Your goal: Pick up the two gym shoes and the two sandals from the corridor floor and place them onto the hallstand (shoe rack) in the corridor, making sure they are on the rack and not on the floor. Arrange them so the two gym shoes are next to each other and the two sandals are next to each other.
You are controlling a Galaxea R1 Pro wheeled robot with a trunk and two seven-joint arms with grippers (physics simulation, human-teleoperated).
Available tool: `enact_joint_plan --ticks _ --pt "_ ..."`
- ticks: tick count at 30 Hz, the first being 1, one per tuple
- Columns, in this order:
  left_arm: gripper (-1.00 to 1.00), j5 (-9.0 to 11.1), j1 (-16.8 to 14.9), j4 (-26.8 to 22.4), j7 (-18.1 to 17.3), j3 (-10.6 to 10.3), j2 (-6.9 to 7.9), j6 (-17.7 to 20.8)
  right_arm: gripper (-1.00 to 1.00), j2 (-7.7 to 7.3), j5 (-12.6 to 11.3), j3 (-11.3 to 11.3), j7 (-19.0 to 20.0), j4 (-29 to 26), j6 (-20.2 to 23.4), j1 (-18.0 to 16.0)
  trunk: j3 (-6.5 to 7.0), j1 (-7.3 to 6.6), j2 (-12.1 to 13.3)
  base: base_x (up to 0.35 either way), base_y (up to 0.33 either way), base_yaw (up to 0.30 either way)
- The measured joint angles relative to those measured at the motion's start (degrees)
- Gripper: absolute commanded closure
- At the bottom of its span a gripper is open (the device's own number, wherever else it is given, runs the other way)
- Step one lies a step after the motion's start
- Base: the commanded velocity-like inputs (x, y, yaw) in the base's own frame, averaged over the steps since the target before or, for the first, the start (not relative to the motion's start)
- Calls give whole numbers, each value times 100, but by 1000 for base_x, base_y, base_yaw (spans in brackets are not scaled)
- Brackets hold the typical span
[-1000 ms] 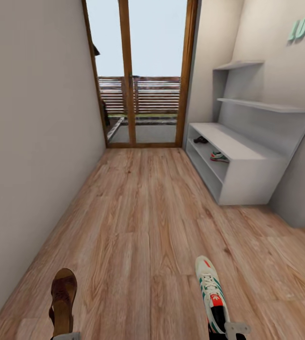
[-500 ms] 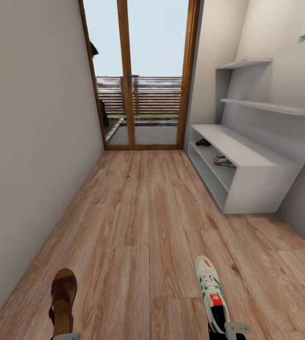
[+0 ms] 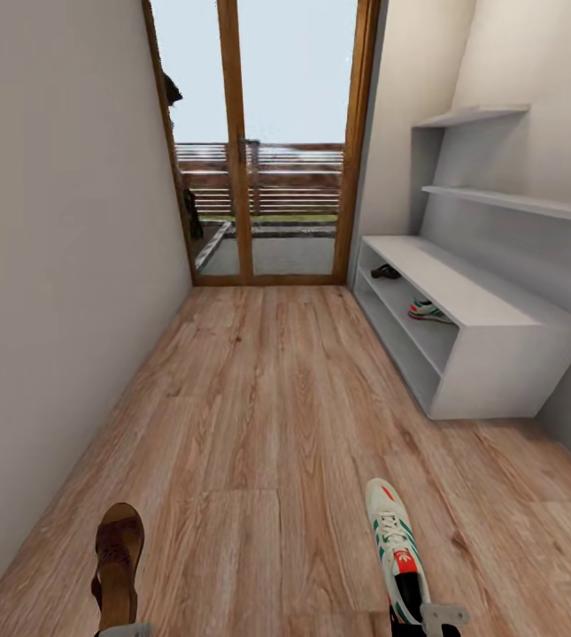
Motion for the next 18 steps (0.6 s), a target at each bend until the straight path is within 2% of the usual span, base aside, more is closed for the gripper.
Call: enact_joint_plan --ticks 5,18 --pt "100 -3 1 -1 0 -2 0 -1 100 6 0 0 0 3 0 0 -24 0 0 336 0 133" --pt "100 0 0 0 1 -1 0 -3 100 0 0 -9 -2 2 1 0 -30 0 0 336 0 9"
